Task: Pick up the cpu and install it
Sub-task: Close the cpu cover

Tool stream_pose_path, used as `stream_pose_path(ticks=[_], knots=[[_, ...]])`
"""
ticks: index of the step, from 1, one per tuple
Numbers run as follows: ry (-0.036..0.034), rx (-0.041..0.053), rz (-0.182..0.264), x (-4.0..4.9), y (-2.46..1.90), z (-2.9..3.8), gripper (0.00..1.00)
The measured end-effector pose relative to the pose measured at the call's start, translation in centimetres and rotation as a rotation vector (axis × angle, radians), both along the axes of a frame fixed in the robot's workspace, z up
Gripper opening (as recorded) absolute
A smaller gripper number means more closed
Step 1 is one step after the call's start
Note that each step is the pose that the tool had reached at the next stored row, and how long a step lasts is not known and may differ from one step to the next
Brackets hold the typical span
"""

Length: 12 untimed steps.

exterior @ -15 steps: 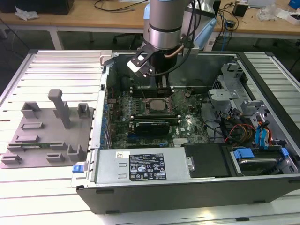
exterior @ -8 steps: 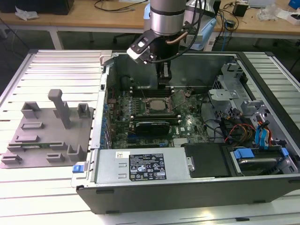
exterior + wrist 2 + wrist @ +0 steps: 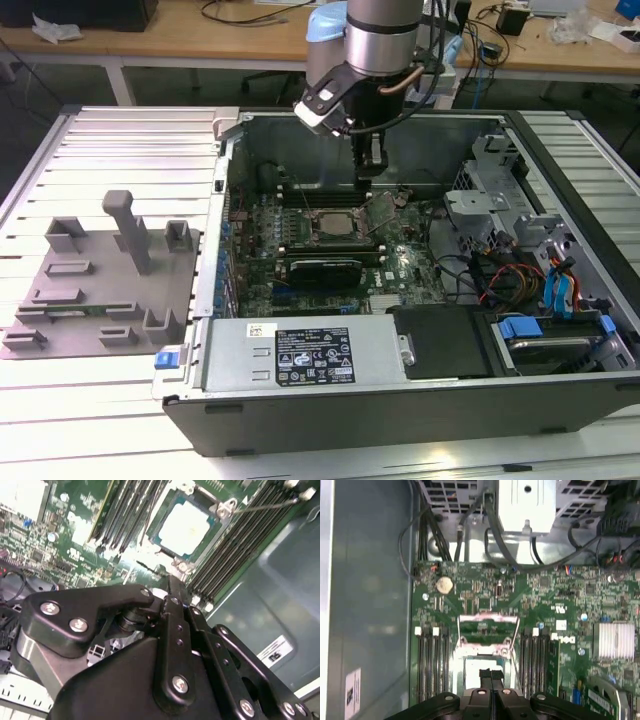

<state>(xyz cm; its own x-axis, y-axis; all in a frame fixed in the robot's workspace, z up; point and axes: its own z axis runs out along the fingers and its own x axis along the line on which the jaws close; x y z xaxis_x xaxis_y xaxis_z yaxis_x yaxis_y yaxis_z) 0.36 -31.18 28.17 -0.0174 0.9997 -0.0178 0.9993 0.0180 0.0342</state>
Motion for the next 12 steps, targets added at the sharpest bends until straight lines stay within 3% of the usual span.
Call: stream_pose_path(ticks=[5,10,12], knots=[[0.0009,0.0002,0.0,1.61,0.01,-0.01,0.11],[0.0024,0.0,0.0,4.46,0.0,0.0,0.11],[0.0027,0.0,0.0,5.18,0.0,0.0,0.11]])
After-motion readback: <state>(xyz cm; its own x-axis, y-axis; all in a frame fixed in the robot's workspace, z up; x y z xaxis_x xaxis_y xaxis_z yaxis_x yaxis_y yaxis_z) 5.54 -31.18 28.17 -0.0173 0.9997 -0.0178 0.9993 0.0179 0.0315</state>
